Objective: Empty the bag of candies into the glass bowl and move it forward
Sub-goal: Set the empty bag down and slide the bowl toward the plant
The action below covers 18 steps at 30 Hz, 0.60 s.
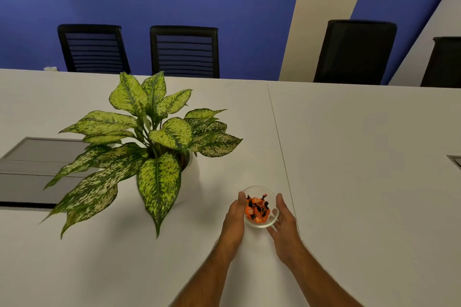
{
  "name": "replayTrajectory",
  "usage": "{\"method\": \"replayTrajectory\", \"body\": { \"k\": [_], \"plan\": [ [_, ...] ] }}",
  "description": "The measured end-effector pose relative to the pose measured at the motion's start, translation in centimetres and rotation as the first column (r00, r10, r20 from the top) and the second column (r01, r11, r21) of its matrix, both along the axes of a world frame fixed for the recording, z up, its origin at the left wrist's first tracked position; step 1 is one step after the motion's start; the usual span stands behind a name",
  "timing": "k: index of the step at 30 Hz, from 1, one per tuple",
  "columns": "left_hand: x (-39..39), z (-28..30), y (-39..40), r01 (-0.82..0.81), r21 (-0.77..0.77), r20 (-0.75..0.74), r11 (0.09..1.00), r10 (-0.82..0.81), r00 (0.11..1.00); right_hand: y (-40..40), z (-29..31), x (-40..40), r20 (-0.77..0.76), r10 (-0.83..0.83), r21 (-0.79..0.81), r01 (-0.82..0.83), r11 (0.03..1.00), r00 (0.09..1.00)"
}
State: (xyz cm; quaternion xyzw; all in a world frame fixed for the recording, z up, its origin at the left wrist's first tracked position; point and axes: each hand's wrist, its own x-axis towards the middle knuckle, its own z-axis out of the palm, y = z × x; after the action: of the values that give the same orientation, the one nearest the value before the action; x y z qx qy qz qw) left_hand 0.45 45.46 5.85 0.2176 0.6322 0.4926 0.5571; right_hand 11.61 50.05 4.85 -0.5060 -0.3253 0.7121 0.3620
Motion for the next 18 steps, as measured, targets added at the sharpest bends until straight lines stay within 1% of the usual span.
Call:
{"method": "replayTrajectory", "body": {
  "k": [4, 11, 18],
  "plan": [
    [-0.8, -1.6, 2.3, -0.011, -0.004, 0.007, 1.000, 0.011, 1.000, 2.4, -1.0, -0.8, 0.011, 0.007, -0.023, -0.006, 1.000, 1.000],
    [-1.6, -2.7, 4.7, -0.032, -0.009, 0.016, 0.999, 0.032, 0.999, 4.6, -2.4, -1.4, 0.019, 0.025, -0.011, -0.025, 1.000, 1.000],
    [-2.1, -2.8, 5.9, -0.028, -0.076, 0.019, 0.997, 0.030, 0.999, 5.3, -2.0, -1.7, 0.026, 0.044, -0.019, -0.044, 0.999, 0.999]
  ]
}}
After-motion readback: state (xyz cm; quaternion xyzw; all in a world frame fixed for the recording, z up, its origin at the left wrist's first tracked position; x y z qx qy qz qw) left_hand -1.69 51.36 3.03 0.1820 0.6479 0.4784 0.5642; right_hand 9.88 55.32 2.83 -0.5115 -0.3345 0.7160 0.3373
